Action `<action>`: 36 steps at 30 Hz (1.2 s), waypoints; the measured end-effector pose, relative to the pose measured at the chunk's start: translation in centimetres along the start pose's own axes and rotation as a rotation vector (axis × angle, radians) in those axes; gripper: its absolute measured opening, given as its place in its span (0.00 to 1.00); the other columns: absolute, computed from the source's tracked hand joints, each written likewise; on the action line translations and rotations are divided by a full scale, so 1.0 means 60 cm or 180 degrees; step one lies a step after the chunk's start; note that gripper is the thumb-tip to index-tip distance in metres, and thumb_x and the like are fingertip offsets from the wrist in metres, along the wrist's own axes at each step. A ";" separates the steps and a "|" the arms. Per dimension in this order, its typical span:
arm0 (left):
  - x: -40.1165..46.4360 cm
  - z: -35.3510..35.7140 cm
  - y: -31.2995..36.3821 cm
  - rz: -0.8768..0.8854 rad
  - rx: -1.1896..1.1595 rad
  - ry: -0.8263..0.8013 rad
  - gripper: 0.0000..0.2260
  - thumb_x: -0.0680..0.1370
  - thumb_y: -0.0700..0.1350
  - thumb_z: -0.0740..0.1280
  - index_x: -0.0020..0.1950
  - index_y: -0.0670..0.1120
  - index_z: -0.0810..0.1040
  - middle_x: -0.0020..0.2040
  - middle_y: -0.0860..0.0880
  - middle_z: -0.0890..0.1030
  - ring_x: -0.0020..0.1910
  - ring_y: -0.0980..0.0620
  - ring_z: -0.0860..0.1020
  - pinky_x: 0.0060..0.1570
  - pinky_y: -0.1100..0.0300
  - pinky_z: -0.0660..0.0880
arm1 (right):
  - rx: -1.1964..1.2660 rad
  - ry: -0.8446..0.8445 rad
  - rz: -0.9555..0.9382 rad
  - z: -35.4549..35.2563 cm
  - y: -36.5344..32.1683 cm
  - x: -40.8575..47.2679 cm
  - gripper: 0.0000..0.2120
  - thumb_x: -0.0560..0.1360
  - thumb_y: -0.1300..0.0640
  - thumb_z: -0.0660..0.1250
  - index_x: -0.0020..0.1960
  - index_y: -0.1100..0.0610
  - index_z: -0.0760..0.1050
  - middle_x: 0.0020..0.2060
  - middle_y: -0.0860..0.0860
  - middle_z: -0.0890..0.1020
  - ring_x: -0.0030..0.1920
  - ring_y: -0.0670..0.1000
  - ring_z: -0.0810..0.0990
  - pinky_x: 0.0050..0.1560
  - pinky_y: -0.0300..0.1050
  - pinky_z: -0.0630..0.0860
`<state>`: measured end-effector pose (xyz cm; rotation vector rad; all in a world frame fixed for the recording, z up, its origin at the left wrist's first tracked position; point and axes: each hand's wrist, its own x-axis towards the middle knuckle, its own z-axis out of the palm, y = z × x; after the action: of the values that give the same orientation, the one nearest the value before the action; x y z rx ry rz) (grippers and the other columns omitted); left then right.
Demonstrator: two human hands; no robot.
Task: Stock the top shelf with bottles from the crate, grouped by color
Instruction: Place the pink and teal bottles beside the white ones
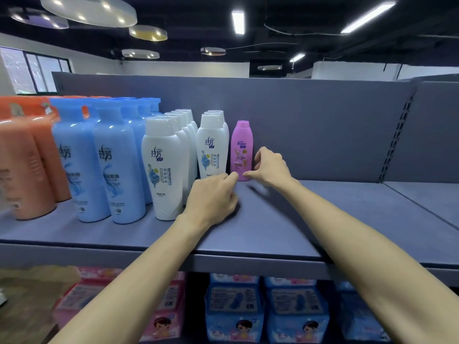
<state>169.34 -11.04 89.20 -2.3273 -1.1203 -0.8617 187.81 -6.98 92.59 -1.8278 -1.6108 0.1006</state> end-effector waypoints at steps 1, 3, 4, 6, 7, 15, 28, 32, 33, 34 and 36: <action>0.000 -0.001 0.000 -0.0024 0.0000 0.0002 0.05 0.72 0.45 0.62 0.46 0.46 0.70 0.38 0.49 0.77 0.39 0.42 0.77 0.30 0.57 0.62 | -0.0078 -0.0056 -0.0037 -0.009 -0.002 -0.009 0.25 0.64 0.45 0.79 0.52 0.53 0.70 0.46 0.50 0.81 0.47 0.54 0.80 0.46 0.50 0.78; 0.000 -0.004 0.003 -0.0028 -0.0008 -0.0020 0.05 0.72 0.45 0.63 0.45 0.46 0.69 0.38 0.49 0.77 0.39 0.41 0.77 0.29 0.57 0.60 | -0.0226 -0.0113 -0.0121 -0.025 -0.004 -0.031 0.25 0.64 0.44 0.79 0.52 0.53 0.71 0.46 0.51 0.80 0.47 0.54 0.79 0.48 0.51 0.78; 0.000 -0.007 0.005 -0.0023 -0.0010 -0.0042 0.05 0.72 0.45 0.62 0.45 0.46 0.68 0.38 0.48 0.77 0.39 0.41 0.77 0.29 0.56 0.60 | -0.0303 -0.0112 -0.0143 -0.033 -0.005 -0.044 0.24 0.64 0.45 0.78 0.52 0.52 0.71 0.47 0.51 0.80 0.48 0.54 0.79 0.48 0.51 0.78; -0.003 -0.020 0.011 -0.0019 0.0000 -0.0088 0.05 0.73 0.45 0.62 0.44 0.46 0.67 0.39 0.48 0.77 0.40 0.41 0.77 0.30 0.56 0.60 | -0.0491 -0.0103 -0.0172 -0.048 -0.007 -0.073 0.22 0.66 0.47 0.77 0.53 0.52 0.71 0.49 0.51 0.80 0.49 0.55 0.78 0.49 0.51 0.78; -0.005 -0.026 0.013 -0.0005 0.0012 -0.0105 0.05 0.74 0.45 0.62 0.44 0.46 0.66 0.40 0.48 0.77 0.41 0.41 0.77 0.31 0.56 0.61 | -0.0600 -0.0085 -0.0190 -0.054 -0.006 -0.090 0.21 0.67 0.48 0.76 0.54 0.52 0.71 0.49 0.51 0.80 0.49 0.56 0.78 0.48 0.50 0.77; -0.047 -0.059 0.028 -0.0064 -0.0480 -0.0084 0.07 0.74 0.48 0.63 0.47 0.46 0.69 0.41 0.50 0.76 0.42 0.44 0.76 0.36 0.53 0.73 | -0.0990 0.0125 -0.0208 -0.086 -0.002 -0.220 0.17 0.71 0.48 0.72 0.55 0.53 0.71 0.48 0.51 0.82 0.48 0.56 0.79 0.44 0.46 0.74; -0.300 -0.083 0.083 0.0635 -0.0840 0.0335 0.07 0.72 0.44 0.62 0.47 0.44 0.75 0.39 0.50 0.75 0.40 0.47 0.74 0.26 0.54 0.70 | -0.0837 0.0575 -0.0738 0.012 0.027 -0.558 0.17 0.75 0.52 0.70 0.59 0.57 0.71 0.47 0.51 0.79 0.47 0.53 0.79 0.44 0.53 0.79; -0.385 -0.044 0.097 0.0604 -0.0907 -0.0026 0.09 0.72 0.45 0.61 0.49 0.44 0.75 0.39 0.50 0.75 0.40 0.47 0.75 0.25 0.55 0.71 | -0.0956 0.0384 -0.0585 0.046 0.056 -0.605 0.17 0.75 0.51 0.70 0.59 0.56 0.71 0.47 0.51 0.79 0.45 0.52 0.79 0.42 0.52 0.79; -0.406 -0.037 0.100 0.0579 -0.0931 -0.0128 0.09 0.72 0.45 0.61 0.49 0.45 0.75 0.39 0.50 0.75 0.40 0.47 0.75 0.25 0.55 0.70 | -0.0998 0.0311 -0.0517 0.056 0.062 -0.616 0.17 0.75 0.51 0.69 0.60 0.56 0.70 0.47 0.51 0.79 0.45 0.52 0.79 0.42 0.52 0.79; -0.428 -0.029 0.104 0.0543 -0.0971 -0.0228 0.08 0.73 0.45 0.61 0.49 0.45 0.74 0.39 0.50 0.75 0.40 0.48 0.74 0.24 0.56 0.70 | -0.1043 0.0220 -0.0440 0.067 0.070 -0.628 0.17 0.76 0.51 0.69 0.60 0.56 0.70 0.47 0.51 0.79 0.45 0.52 0.79 0.42 0.52 0.78; -0.471 -0.013 0.112 0.0453 -0.1081 -0.0443 0.07 0.73 0.44 0.63 0.50 0.45 0.74 0.39 0.51 0.74 0.39 0.48 0.74 0.24 0.56 0.69 | -0.1094 0.0005 -0.0288 0.093 0.090 -0.652 0.17 0.76 0.50 0.69 0.60 0.55 0.69 0.46 0.51 0.78 0.46 0.53 0.79 0.41 0.52 0.78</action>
<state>160.78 -30.86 69.71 -2.7441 -0.9031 -0.9070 180.75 -39.70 70.88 -2.0005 -1.7925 -0.2323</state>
